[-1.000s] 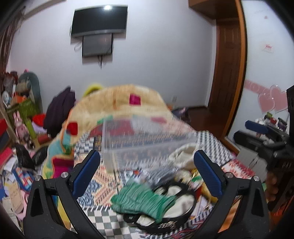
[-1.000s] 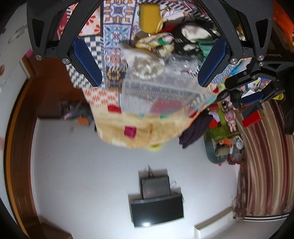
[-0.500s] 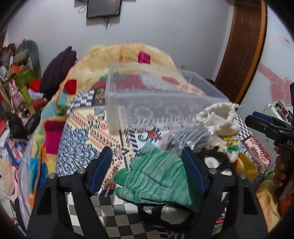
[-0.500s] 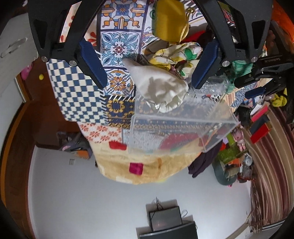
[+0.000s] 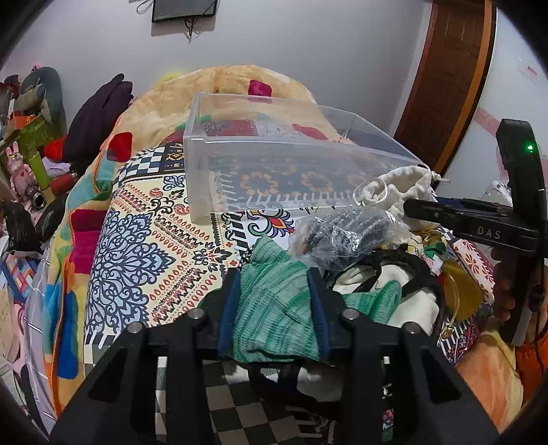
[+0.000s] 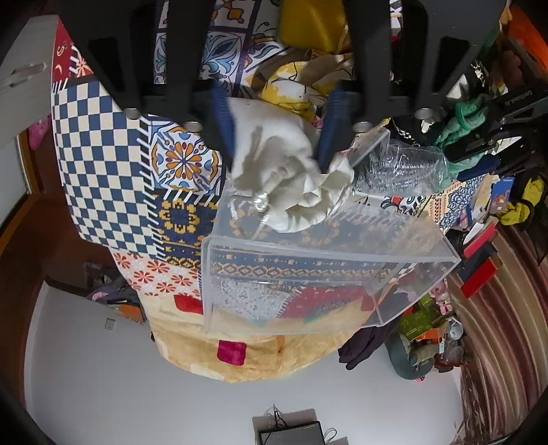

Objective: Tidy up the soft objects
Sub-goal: 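Grasp the white drawstring bag with the right tool while the left tool grasps the green knitted cloth, then carry both items over the clear box and open both tools to drop them in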

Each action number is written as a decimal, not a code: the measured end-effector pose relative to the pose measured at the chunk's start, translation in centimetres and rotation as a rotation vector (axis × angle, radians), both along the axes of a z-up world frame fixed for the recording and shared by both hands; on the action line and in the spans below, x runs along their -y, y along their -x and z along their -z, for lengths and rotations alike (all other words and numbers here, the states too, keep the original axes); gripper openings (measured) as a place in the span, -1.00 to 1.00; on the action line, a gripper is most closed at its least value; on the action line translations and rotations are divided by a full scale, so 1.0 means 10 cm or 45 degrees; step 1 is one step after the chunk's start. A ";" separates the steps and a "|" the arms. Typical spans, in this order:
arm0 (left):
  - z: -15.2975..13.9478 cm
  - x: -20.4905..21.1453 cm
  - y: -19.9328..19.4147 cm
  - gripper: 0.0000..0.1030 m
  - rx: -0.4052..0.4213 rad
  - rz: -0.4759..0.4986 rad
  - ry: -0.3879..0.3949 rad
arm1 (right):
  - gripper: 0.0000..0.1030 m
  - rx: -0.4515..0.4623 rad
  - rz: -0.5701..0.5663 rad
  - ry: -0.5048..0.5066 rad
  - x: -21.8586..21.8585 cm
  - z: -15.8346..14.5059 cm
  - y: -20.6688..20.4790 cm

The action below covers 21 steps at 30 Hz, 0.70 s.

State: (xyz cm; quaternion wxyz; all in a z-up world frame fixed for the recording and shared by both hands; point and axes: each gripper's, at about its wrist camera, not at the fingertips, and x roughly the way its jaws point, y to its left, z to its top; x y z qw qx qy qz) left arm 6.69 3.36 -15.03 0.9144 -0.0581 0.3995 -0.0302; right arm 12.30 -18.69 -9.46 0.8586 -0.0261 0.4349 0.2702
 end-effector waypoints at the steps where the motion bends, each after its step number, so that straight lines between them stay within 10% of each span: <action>1: -0.01 0.00 0.00 -0.37 0.003 0.001 -0.003 | -0.52 -0.005 0.001 -0.008 0.01 0.00 0.00; 4: -0.08 0.01 0.05 -0.81 0.021 0.010 -0.014 | -0.66 -0.010 0.008 -0.040 0.07 -0.04 0.04; 21: -0.88 -0.17 0.01 -0.83 0.288 -0.029 0.019 | -0.74 0.270 0.012 -0.156 0.12 -0.84 0.29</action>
